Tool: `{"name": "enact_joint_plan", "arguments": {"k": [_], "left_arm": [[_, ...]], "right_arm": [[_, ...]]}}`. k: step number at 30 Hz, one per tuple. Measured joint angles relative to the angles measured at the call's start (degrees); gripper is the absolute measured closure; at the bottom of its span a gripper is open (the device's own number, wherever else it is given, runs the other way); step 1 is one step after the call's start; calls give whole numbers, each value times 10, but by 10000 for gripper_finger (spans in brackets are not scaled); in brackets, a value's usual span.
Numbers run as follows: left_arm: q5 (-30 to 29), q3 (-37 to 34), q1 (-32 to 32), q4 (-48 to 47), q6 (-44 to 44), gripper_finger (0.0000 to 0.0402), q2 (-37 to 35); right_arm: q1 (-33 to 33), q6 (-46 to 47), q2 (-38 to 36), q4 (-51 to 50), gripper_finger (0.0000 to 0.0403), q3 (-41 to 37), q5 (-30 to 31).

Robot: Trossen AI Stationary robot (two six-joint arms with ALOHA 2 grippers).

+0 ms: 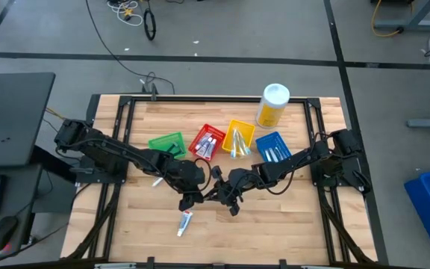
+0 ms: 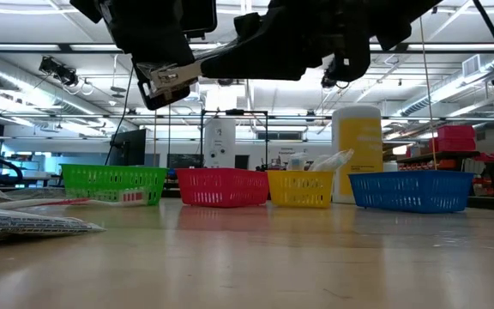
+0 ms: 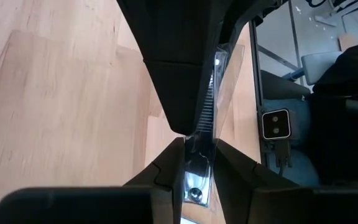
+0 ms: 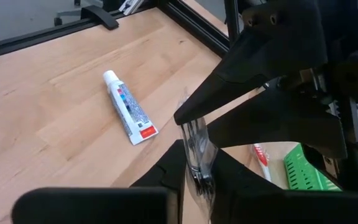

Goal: Pick & Place Travel size toiletries
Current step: Put the silver nail cutter into the blue bin

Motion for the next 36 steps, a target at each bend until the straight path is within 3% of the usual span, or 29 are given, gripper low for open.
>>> {"name": "enact_joint_plan", "arguments": {"k": [14, 25, 30, 36], "left_arm": [[-14, -1, 0, 18, 0, 277, 0], [-157, 0, 1, -9, 1, 255, 0], [-197, 0, 1, -13, 1, 259, 0], [-207, 0, 1, -14, 15, 262, 0]], "right_arm": [[1, -2, -1, -8, 363, 0, 9], [12, 139, -34, -203, 364, 0, 98], [39, 233, -99, -365, 364, 0, 188], [64, 444, -203, -662, 364, 0, 406]]}}
